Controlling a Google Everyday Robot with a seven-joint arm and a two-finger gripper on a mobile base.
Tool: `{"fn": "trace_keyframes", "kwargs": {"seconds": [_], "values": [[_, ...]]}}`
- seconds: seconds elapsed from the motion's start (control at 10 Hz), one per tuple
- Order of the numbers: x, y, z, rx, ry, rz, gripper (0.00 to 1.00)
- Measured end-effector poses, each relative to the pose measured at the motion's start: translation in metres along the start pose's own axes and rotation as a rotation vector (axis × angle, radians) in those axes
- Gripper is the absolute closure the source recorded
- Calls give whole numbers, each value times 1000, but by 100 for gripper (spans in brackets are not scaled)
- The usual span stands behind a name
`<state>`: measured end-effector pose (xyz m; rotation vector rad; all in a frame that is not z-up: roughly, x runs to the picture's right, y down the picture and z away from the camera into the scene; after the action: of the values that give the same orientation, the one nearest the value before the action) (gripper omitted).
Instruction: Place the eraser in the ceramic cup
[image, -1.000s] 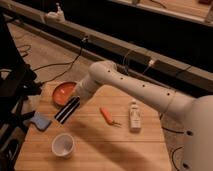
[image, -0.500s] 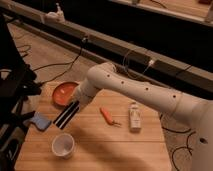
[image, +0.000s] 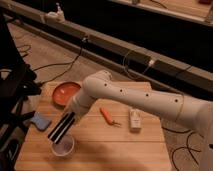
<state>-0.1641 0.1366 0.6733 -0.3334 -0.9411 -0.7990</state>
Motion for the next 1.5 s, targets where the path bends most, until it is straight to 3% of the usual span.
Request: {"fn": "trace_keyframes", "kwargs": {"seconds": [0.3,0.7,1.1,1.5], "values": [[-22,15,7,-20,-63,31,95],[-31,32,19,-41,-141,63,56],[-26,36,24,-49,-165,67,21],[-17,34,23,-46,-152,77,20]]}}
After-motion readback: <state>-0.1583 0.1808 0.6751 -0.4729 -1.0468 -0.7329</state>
